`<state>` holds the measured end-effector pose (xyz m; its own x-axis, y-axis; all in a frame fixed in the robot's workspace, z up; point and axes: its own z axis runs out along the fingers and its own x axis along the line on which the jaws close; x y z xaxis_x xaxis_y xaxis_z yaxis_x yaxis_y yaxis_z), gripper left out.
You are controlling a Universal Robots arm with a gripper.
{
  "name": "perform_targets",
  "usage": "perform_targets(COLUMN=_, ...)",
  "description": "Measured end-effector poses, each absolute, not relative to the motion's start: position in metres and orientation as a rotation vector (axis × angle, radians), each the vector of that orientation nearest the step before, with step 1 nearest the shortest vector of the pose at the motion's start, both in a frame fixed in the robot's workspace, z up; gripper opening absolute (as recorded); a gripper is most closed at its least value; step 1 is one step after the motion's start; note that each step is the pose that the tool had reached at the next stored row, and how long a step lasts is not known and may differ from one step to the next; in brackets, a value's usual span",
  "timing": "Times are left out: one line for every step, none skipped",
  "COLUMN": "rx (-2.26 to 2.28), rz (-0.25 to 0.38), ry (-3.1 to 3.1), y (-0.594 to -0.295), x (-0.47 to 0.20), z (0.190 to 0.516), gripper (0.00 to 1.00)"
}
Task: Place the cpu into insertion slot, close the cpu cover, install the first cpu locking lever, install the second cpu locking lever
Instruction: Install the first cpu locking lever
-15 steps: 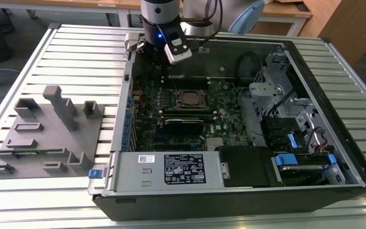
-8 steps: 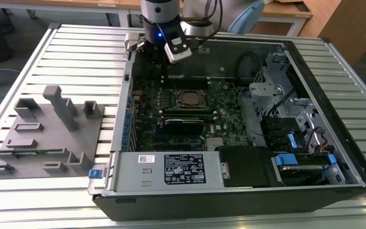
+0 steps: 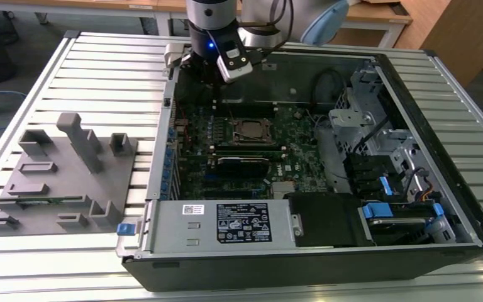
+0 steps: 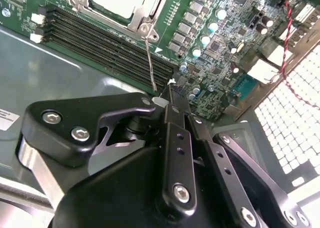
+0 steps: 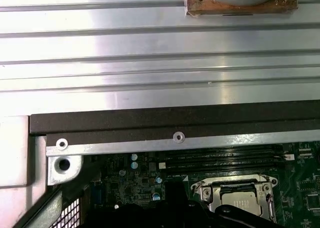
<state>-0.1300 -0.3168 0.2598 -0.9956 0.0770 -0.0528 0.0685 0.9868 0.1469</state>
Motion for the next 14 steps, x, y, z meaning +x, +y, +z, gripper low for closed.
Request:
perform_targets(rx=0.112, rz=0.224, ry=3.073, y=-0.316, x=-0.130, z=0.260, gripper=0.11)
perform_targets(rx=0.112, rz=0.224, ry=3.073, y=-0.316, x=-0.129, z=0.259, gripper=0.11)
perform_targets(rx=0.112, rz=0.224, ry=3.073, y=-0.316, x=-0.129, z=0.259, gripper=0.11)
perform_targets(rx=0.112, rz=0.224, ry=3.073, y=-0.315, x=-0.128, z=0.259, gripper=0.11)
perform_targets(rx=0.112, rz=0.224, ry=3.073, y=-0.315, x=-0.126, z=0.259, gripper=0.11)
perform_targets(rx=0.112, rz=0.224, ry=3.073, y=-0.315, x=-0.125, z=0.259, gripper=0.11)
perform_targets(rx=0.112, rz=0.224, ry=3.073, y=-0.315, x=-0.124, z=0.259, gripper=0.11)
perform_targets(rx=0.112, rz=0.224, ry=3.073, y=-0.315, x=-0.123, z=0.259, gripper=0.11)
perform_targets(rx=0.112, rz=0.224, ry=3.073, y=-0.315, x=-0.121, z=0.259, gripper=0.11)
perform_targets(rx=0.112, rz=0.224, ry=3.073, y=-0.315, x=-0.120, z=0.259, gripper=0.11)
perform_targets(rx=0.112, rz=0.224, ry=3.073, y=-0.315, x=-0.118, z=0.259, gripper=0.11)
perform_targets(rx=0.112, rz=0.224, ry=3.073, y=-0.314, x=-0.117, z=0.259, gripper=0.11)
perform_targets(rx=0.112, rz=0.224, ry=3.073, y=-0.314, x=-0.115, z=0.258, gripper=0.11)
perform_targets(rx=0.112, rz=0.224, ry=3.073, y=-0.314, x=-0.114, z=0.258, gripper=0.11)
